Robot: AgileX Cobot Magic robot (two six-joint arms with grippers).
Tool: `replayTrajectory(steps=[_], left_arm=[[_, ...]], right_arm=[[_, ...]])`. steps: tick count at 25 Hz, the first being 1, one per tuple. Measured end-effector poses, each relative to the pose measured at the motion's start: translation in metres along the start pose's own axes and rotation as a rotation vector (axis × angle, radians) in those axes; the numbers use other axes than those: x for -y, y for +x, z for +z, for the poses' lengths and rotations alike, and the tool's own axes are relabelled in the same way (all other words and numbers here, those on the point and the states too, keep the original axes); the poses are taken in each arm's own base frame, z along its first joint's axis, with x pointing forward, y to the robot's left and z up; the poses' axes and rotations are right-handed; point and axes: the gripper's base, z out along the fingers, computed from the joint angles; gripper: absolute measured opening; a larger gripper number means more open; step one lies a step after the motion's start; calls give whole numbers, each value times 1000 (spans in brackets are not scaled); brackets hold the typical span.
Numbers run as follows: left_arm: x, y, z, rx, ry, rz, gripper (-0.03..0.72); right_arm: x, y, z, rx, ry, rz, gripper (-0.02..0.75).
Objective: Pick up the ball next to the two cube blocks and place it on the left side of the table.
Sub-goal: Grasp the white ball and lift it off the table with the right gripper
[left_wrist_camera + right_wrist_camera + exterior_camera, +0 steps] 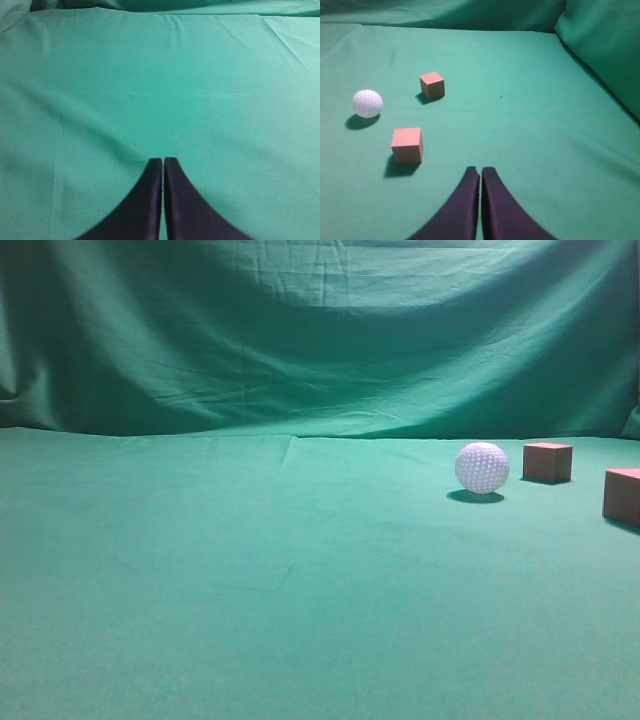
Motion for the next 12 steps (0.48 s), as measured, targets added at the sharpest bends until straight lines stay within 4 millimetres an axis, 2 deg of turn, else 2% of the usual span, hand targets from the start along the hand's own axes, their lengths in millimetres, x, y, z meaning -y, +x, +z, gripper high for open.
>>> replayTrajectory(steps=[12], left_arm=[[0, 0, 0, 0, 0, 0, 0]], right_arm=[[0, 0, 0, 0, 0, 0, 0]])
